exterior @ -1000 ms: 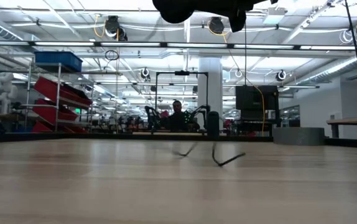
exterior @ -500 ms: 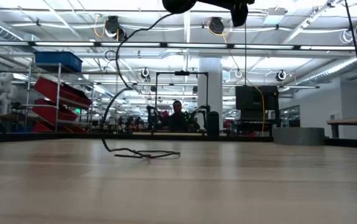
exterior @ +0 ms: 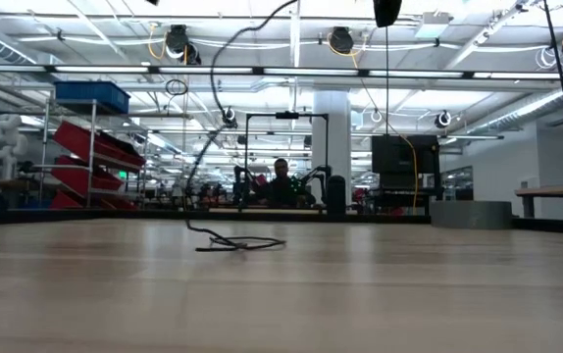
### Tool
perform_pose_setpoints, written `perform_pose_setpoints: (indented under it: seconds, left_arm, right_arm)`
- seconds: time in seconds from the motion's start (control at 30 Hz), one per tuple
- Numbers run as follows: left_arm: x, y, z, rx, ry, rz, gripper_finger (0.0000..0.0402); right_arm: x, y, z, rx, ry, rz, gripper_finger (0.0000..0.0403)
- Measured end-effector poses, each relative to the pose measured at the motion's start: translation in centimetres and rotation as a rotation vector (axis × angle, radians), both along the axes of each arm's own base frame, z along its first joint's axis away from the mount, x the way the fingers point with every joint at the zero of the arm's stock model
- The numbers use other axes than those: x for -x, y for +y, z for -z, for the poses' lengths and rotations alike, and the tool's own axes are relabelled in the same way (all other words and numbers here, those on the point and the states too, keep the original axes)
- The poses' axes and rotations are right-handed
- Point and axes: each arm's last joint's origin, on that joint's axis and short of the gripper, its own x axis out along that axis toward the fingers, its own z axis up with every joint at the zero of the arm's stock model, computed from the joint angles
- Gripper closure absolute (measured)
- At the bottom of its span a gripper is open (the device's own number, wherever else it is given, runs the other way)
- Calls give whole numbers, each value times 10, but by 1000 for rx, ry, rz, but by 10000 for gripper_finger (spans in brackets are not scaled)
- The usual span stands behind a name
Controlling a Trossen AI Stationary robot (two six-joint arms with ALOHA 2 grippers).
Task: Coil cords
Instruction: Coil the black wire onto the spool
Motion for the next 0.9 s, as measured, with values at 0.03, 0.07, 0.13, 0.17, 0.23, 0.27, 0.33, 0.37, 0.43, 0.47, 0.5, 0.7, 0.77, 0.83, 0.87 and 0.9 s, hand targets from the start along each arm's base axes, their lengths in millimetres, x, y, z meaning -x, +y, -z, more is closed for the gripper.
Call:
perform_pose_setpoints:
  seconds: [0.03, 0.07, 0.13, 0.17, 0.23, 0.27, 0.33, 0.37, 0.43, 0.47, 0.5, 0.7, 0.77, 0.83, 0.87, 0.9]
  left_arm:
    - [-3, 5, 1, -1, 7, -10, 263]
    - [-5, 9, 1, -5, 15, -17, 250]
    - [-8, 15, 1, -10, 18, -40, 224]
    - [-10, 17, 1, -9, 16, -47, 212]
    - [-11, 20, 1, -13, 18, -55, 193]
    - [-12, 21, 1, -18, 20, -56, 188]
    - [-12, 21, 2, -27, 25, -51, 184]
    - [-13, 21, 3, -25, 27, -45, 183]
    - [-15, 20, 7, -23, 44, -25, 182]
    - [-16, 20, 10, -26, 51, -23, 182]
    - [-18, 20, 12, -28, 57, -25, 182]
    - [-22, 21, 22, -39, 64, -77, 201]
    - [-22, 21, 22, -38, 61, -82, 217]
    - [-21, 20, 22, -40, 60, -83, 235]
    - [-21, 20, 22, -45, 57, -93, 244]
    - [-20, 19, 22, -51, 53, -104, 254]
  right_arm:
    - [0, 0, 0, 0, -1, -1, 403]
    - [0, 0, 0, -1, -1, -7, 403]
    - [0, 1, -1, -11, -3, -25, 403]
    - [0, 1, -1, -14, -2, -25, 403]
    - [0, 1, -1, -15, -2, -25, 403]
    - [0, 1, -1, -15, -2, -25, 403]
    - [0, 1, -1, -15, -2, -25, 403]
    - [0, 1, -1, -15, -2, -25, 403]
    - [0, 1, -1, -15, -3, -25, 403]
    - [0, 1, -1, -15, -4, -25, 403]
    - [0, 1, -1, -15, -5, -25, 403]
    - [0, 1, -1, -16, -5, -25, 403]
    - [0, 1, -1, -16, -5, -25, 403]
    - [0, 1, -1, -16, -5, -25, 403]
    - [0, 1, -1, -16, -5, -25, 403]
    - [0, 1, -1, -16, -5, -25, 403]
